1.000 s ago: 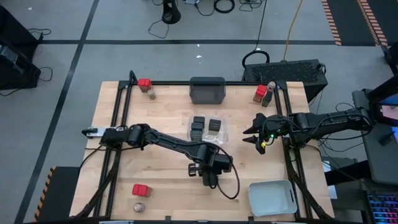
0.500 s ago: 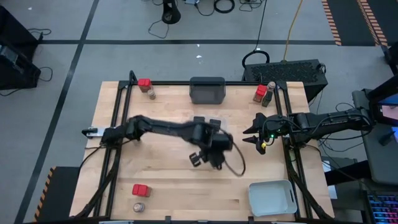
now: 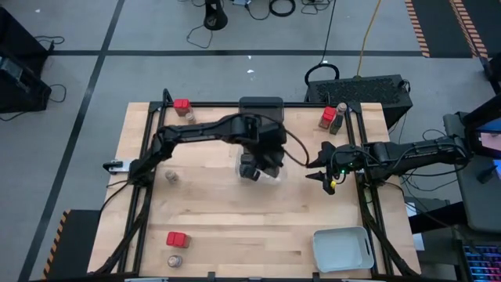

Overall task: Sort spices by type
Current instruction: Put the green seasoning bottle into the transparent bin

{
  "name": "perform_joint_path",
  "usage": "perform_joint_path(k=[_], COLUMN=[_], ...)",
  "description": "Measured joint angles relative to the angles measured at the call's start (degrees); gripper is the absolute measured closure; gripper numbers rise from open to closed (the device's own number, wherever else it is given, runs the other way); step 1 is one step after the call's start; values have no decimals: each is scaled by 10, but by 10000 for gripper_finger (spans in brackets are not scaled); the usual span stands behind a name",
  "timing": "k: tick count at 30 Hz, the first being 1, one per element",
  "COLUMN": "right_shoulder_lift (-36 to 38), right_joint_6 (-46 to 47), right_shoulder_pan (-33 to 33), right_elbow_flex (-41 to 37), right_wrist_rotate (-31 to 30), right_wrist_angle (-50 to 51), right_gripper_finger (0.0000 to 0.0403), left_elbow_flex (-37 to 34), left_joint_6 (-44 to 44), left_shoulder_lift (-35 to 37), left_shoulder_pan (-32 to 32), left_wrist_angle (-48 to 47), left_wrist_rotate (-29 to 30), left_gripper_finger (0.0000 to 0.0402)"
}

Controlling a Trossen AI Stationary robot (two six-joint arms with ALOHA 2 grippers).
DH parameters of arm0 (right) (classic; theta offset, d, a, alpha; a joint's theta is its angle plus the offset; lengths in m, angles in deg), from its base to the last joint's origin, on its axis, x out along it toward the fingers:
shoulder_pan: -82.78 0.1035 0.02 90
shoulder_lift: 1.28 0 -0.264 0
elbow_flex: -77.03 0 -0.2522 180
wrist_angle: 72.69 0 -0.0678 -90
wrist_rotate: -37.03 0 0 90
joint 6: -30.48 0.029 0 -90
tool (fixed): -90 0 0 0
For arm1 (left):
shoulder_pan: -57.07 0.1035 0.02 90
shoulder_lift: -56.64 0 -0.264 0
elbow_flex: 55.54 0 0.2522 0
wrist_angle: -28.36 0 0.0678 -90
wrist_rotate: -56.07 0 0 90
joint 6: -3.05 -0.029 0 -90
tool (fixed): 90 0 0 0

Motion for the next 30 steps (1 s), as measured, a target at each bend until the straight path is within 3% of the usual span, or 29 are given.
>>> perform_joint_path(k=[11, 30], right_shoulder_lift=[0, 0], right_joint_6=[-55, -74], right_shoulder_pan=[0, 0], right_elbow_flex=[0, 0], right_wrist_rotate=[0, 0], right_wrist_angle=[3, 3], right_gripper_finger=[245, 245], left_elbow_flex=[-2, -3], left_joint_6=[89, 161], left_shoulder_lift=[-25, -64], left_shoulder_pan=[16, 4], left_wrist_angle=[17, 21], left_wrist_rotate=[6, 113], left_gripper_finger=[255, 255])
